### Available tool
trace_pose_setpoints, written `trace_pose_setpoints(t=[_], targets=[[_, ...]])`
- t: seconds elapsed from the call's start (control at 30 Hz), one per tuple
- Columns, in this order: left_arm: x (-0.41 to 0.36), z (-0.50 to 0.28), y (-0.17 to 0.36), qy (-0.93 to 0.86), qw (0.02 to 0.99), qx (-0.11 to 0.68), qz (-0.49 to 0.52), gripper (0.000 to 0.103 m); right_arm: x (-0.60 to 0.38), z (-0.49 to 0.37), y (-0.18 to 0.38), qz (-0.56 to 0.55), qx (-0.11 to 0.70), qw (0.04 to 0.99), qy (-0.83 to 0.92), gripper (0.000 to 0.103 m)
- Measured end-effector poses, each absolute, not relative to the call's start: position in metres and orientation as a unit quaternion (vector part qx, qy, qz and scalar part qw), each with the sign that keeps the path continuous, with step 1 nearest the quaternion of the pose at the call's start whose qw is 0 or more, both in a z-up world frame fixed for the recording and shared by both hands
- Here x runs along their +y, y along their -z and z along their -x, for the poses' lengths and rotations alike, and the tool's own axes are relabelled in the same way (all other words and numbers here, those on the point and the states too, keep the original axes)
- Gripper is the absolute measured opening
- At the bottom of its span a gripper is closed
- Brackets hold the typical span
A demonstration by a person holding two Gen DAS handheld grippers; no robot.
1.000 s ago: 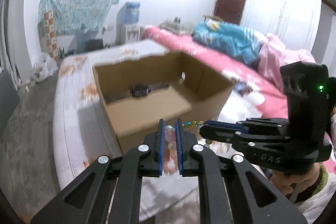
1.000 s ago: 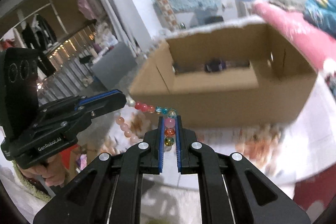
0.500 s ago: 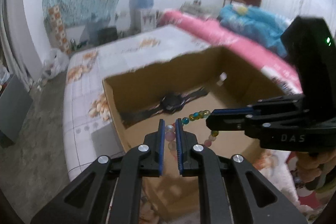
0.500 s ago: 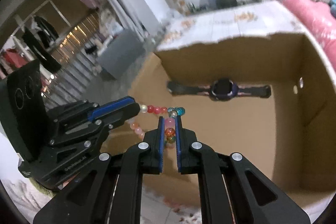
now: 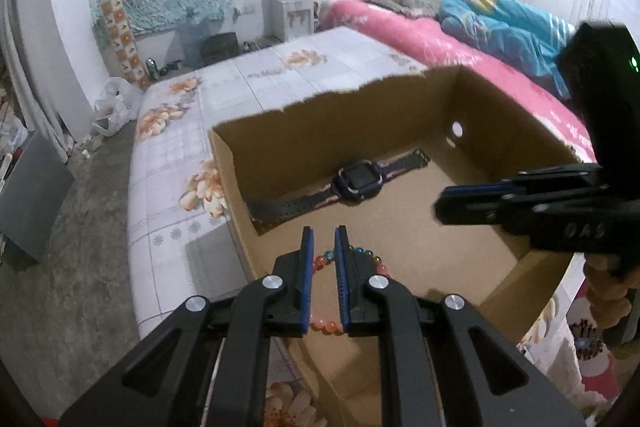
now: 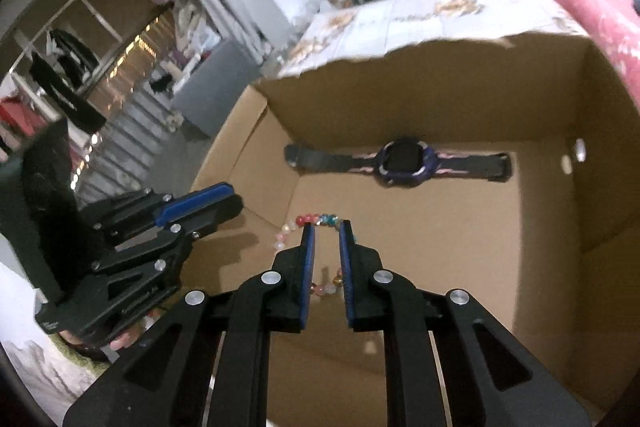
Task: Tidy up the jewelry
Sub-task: 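Move the right gripper back to the pink bead bracelet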
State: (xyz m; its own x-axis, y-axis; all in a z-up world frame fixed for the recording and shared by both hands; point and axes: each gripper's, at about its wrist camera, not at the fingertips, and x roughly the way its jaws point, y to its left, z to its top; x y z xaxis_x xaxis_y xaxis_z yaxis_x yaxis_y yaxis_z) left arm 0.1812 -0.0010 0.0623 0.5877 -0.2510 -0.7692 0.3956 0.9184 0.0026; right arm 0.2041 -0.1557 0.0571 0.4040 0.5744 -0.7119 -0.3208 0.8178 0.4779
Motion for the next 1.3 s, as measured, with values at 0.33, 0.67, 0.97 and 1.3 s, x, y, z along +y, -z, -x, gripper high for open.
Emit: trace_pose_setpoints(t=[0.33,0.67,0.97,1.3], targets=[[0.028,-0.126,-0.1,0.195,0.917,0.348,-0.022,0.048,-0.217,-0.145,-0.093,-0.168,0.399,0.862,-0.262,0.054],[0.044,-0.061,-0.053,0.162,0.897,0.411,-0.021,0.08,-0.228,-0.064,-0.057,-0.103,0.43,0.873,-0.205,0.087],[0.019,-0.062,0.025,0.128,0.858,0.492,-0.075,0.08,-0.217,-0.051,0.007,-0.037,0.508,0.855,-0.101,0.092],[0.023,-0.06,0.036,0.1,0.866,0.485,-0.076,0.098,-0.184,-0.058,0.025,0.059,0.491,0.866,-0.067,0.095]])
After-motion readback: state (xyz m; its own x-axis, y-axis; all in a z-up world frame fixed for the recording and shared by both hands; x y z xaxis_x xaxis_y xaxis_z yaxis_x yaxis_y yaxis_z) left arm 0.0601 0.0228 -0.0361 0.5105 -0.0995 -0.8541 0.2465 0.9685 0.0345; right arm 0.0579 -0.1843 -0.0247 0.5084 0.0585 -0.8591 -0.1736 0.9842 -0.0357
